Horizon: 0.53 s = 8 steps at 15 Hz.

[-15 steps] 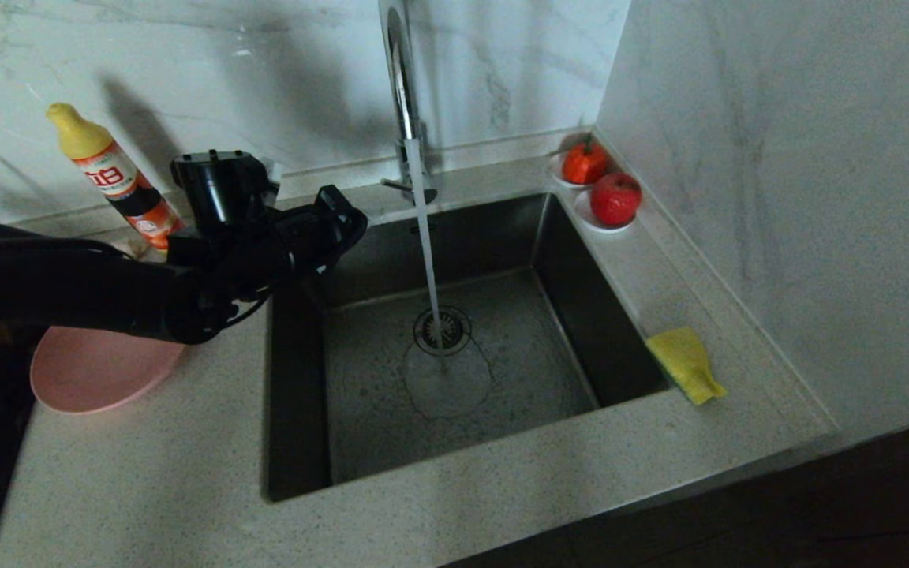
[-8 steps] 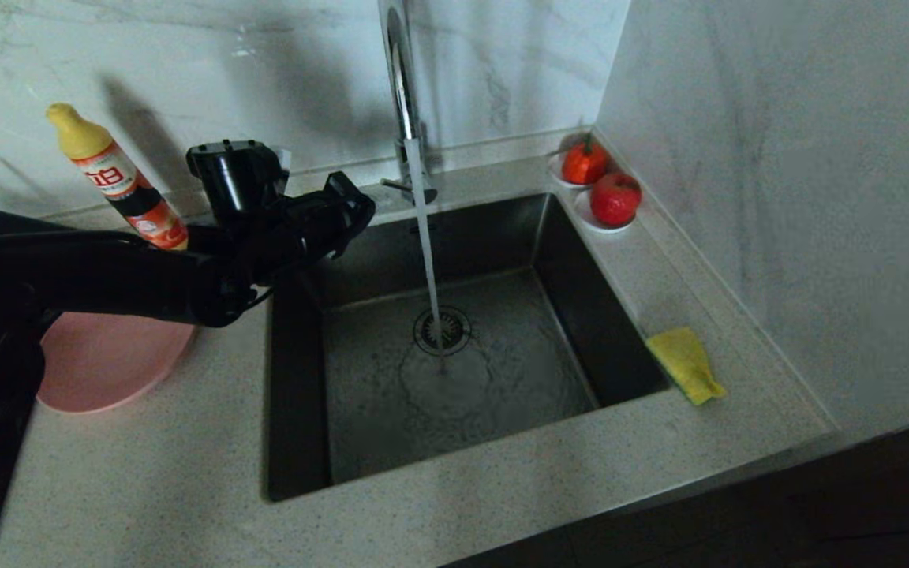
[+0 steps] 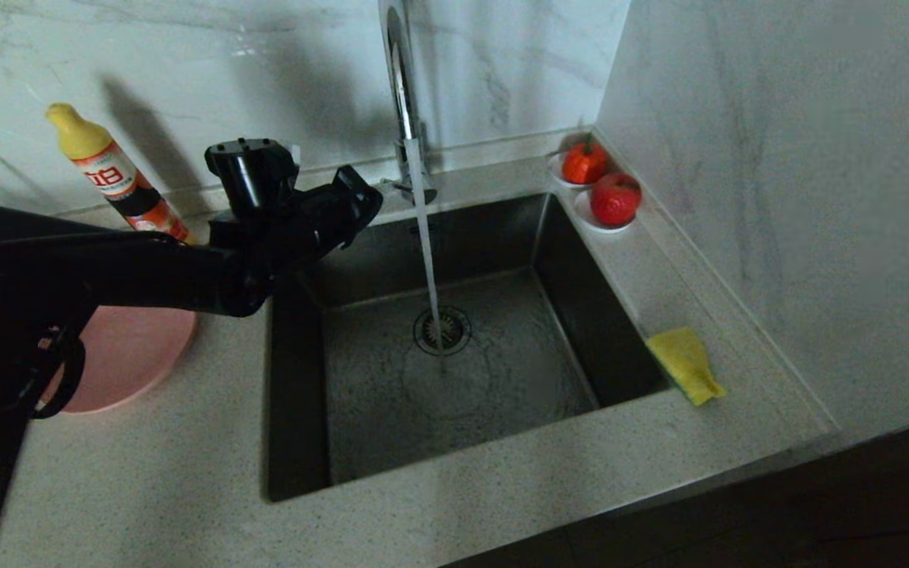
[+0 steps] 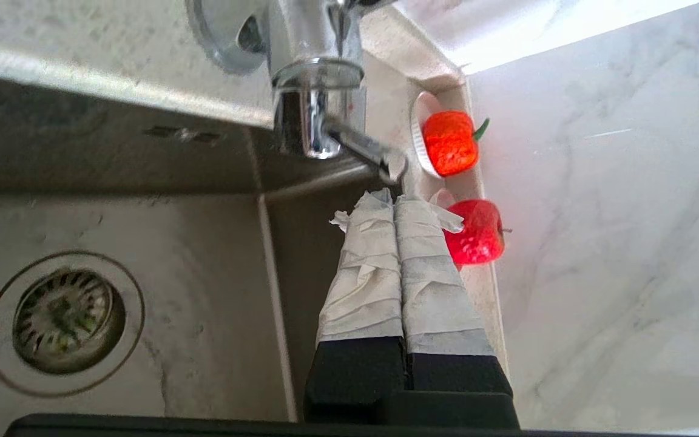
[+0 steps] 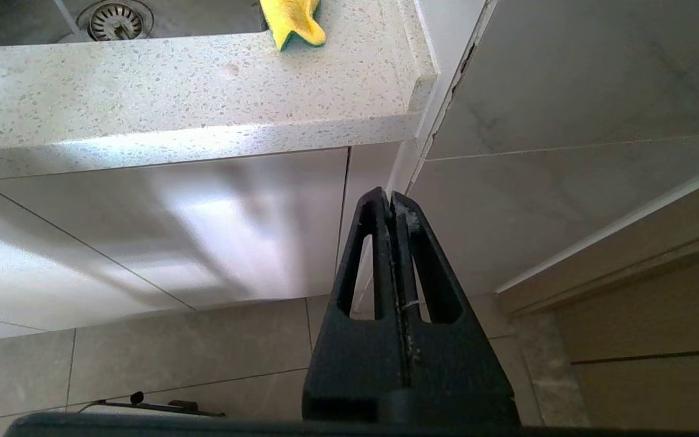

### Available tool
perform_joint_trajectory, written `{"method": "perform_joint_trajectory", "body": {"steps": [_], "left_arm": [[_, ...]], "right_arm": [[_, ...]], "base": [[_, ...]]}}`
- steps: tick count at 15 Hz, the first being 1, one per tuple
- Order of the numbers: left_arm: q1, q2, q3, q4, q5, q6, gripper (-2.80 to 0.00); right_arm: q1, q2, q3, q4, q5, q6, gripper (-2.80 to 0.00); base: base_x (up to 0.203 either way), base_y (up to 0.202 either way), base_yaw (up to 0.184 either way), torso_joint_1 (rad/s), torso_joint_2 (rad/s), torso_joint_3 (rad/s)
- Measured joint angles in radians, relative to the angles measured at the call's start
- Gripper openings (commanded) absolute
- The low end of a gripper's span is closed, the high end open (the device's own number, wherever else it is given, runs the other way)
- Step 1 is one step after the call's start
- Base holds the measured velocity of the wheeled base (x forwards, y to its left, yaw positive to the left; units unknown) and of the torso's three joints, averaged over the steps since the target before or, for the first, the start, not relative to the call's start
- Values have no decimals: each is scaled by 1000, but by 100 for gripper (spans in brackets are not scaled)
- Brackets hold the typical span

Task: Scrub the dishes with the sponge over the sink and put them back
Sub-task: Turn off the faucet

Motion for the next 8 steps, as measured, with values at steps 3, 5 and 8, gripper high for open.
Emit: {"method": "perform_joint_trajectory", "body": {"steps": [3, 5, 8], "left_arm": [[0, 14, -30, -1, -1, 1, -280], [-1, 28, -56, 1, 6, 1, -280], [0, 49, -87, 5, 12, 3, -280]], "right_arm": [[0, 0, 0, 0, 0, -1, -280], [0, 0, 0, 0, 0, 0, -280], [0, 0, 0, 0, 0, 0, -280]], "base": [[0, 0, 0, 0, 0, 0], [0, 0, 0, 0, 0, 0], [0, 0, 0, 0, 0, 0]]}}
